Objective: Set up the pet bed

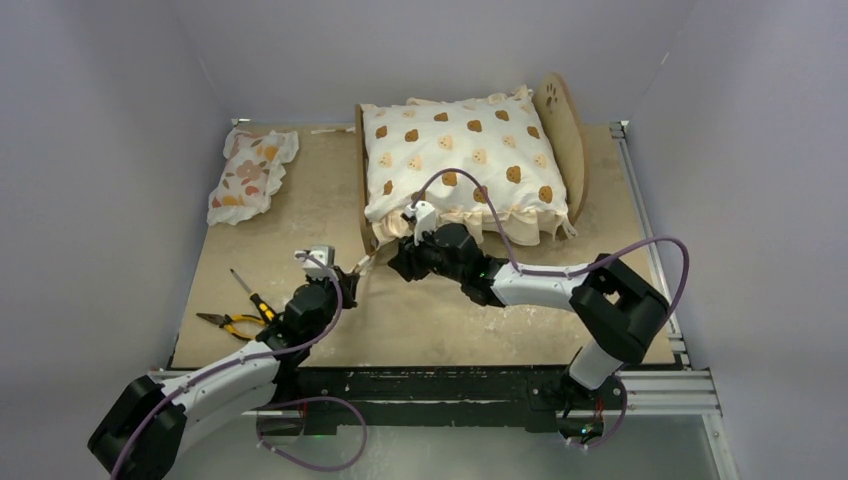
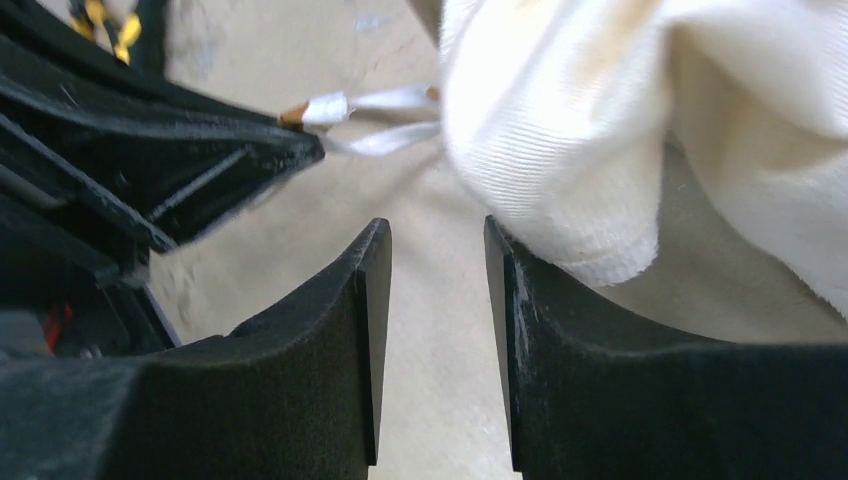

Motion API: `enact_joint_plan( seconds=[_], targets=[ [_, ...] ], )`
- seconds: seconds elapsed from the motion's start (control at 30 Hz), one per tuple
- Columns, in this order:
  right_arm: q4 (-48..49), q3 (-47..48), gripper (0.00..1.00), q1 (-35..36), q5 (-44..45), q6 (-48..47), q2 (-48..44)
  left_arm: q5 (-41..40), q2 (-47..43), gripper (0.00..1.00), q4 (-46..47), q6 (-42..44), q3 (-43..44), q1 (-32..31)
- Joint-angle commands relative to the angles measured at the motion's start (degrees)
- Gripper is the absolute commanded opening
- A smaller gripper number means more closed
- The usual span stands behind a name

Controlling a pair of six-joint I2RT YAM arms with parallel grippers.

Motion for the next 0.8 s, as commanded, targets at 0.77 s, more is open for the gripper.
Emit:
enact_joint_plan(
  seconds=[0.77],
  targets=[
    [37.6, 1.8, 0.45, 5.1, 26.1, 20.7, 19.1, -2.1, 14.6, 0.0, -5.9, -1.8, 14.2, 0.6]
  ],
)
